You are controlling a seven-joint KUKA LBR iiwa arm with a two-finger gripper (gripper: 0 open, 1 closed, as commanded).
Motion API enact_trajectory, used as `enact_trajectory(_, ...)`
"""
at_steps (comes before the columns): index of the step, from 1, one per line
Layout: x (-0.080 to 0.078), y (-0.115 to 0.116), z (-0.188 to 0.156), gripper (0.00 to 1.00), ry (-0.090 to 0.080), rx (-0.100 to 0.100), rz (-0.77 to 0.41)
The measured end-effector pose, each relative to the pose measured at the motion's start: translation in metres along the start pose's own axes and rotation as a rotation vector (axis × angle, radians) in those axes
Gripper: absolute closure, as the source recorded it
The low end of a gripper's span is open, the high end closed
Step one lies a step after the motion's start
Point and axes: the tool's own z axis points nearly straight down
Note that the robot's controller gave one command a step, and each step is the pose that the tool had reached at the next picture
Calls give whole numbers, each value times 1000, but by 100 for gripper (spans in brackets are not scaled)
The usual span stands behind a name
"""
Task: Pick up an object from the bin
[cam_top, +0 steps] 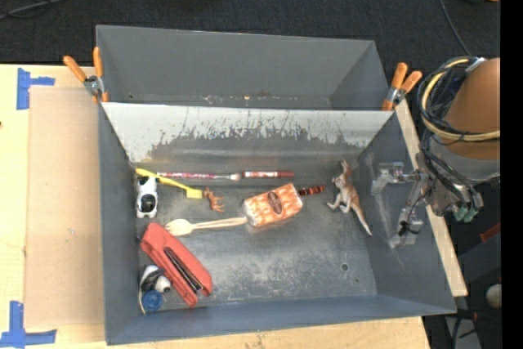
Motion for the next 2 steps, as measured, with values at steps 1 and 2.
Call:
enact_trajectory(1, -1, 1, -4, 0, -7, 2, -5)
enact_trajectory(2, -37, 29, 76, 0, -11, 2, -83)
